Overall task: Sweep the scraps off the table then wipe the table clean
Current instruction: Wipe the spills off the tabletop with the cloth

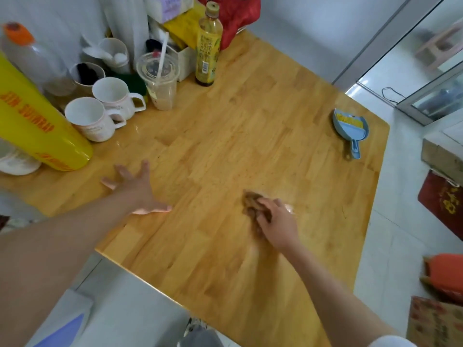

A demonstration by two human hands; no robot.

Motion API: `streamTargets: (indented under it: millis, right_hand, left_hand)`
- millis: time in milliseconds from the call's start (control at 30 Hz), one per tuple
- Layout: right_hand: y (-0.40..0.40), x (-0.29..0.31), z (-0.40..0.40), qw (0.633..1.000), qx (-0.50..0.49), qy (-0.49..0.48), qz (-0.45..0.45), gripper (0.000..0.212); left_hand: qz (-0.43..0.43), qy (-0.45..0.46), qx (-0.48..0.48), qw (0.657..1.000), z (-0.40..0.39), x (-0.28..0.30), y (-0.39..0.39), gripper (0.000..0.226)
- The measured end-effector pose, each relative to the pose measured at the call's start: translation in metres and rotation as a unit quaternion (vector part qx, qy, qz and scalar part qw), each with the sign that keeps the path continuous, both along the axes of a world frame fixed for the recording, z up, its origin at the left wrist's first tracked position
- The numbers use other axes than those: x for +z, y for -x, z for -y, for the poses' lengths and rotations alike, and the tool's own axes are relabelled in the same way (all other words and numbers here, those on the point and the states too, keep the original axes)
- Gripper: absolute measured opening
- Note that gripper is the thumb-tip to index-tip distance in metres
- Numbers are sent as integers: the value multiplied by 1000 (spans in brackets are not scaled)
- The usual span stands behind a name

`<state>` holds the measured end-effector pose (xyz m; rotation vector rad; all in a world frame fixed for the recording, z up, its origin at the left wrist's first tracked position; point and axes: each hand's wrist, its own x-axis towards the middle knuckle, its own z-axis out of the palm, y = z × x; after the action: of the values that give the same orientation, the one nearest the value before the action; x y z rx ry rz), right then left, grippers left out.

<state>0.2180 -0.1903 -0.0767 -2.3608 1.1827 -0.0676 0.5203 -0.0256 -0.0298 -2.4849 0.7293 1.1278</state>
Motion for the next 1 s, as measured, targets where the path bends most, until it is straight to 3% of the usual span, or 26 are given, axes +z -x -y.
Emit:
streamTargets:
  millis: [33, 67, 100, 133, 167, 200, 233, 267, 300, 333, 367, 400, 467, 500, 533, 567, 600, 667, 733, 767, 800, 867, 933, 1000]
  right_hand:
    - [8, 4, 28, 981, -194, -1, 14, 37]
    - [11, 8, 45, 929, -369, -20, 36, 36]
    - [5, 9, 47, 882, -468, -40, 43, 35]
    - [-11, 9, 35, 881, -471, -35, 27, 34]
    - [-32, 8, 15, 922, -386, -23, 17, 33]
    - [-51, 4, -15, 973, -228, -17, 16, 33]
    - [-67, 1, -48, 999, -33, -12, 19, 34]
    - [-77, 0, -76, 986, 165, -25, 22, 34]
    - [-79, -1, -93, 946, 321, -36, 17, 35]
    - [-76, -1, -90, 916, 399, -34, 12, 35]
    - [-73, -1, -73, 916, 399, -28, 27, 35]
    - [-66, 0, -50, 941, 336, -11, 31, 34]
    - [-47, 10, 8, 998, 28, -27, 47, 29]
    - [-41, 15, 30, 981, -173, -38, 82, 27]
    - [-40, 13, 43, 939, -327, -51, 99, 26]
    - [-44, 10, 39, 912, -400, -48, 81, 28]
    - [-58, 4, 26, 927, -371, -30, 47, 32]
    - [-91, -11, -26, 993, -113, -34, 8, 38]
    - [-106, -14, -71, 984, 166, -55, -5, 37]
    - [-102, -14, -73, 963, 262, -60, 4, 36]
    - [-94, -10, -59, 953, 294, -65, 32, 36]
    - [-68, -2, -10, 976, 203, -33, 75, 35]
    - [-40, 9, 53, 989, -114, -22, 94, 32]
    - [-25, 16, 83, 887, -453, -56, 65, 26]
  left_hand:
    - [0, 4, 4, 1000, 0, -1, -1, 144]
    - [-5, 7, 8, 1000, -1, -1, -2, 145]
    - [-10, 8, 11, 1000, -2, -1, -2, 145]
    - [-11, 9, 12, 1000, -1, -1, -2, 146]
    - [-9, 8, 10, 1000, -1, -1, -3, 146]
    - [-11, 7, 10, 1000, 0, -2, -3, 147]
    - [-14, 3, 11, 1000, 1, -4, -4, 147]
    - [-15, -3, 13, 1000, 1, -5, -5, 147]
    - [-13, -8, 11, 1000, 2, -6, -6, 147]
    - [-12, -8, 7, 1000, 2, -7, -6, 148]
    - [-12, -6, 6, 1000, 3, -7, -8, 148]
    - [-15, -3, 9, 1000, 4, -8, -7, 148]
    - [-21, -2, 20, 1000, 3, -8, -6, 148]
    - [-19, -4, 20, 1000, 3, -8, -7, 148]
    - [-19, -8, 20, 1000, 4, -7, -8, 147]
    - [-23, -12, 21, 999, 5, -5, -8, 147]
    - [-24, -13, 20, 999, 6, -3, -7, 147]
    - [-19, -17, 13, 1000, 7, -3, -6, 147]
    - [-19, -22, 12, 999, 7, -2, -7, 147]
    - [-19, -22, 17, 999, 7, -1, -7, 147]
    - [-22, -20, 21, 999, 7, 0, -6, 147]
    - [-28, -12, 24, 999, 8, -2, -5, 146]
    - [-31, 17, 23, 999, 13, -6, -5, 145]
    - [-23, 66, 25, 997, 20, -6, -10, 143]
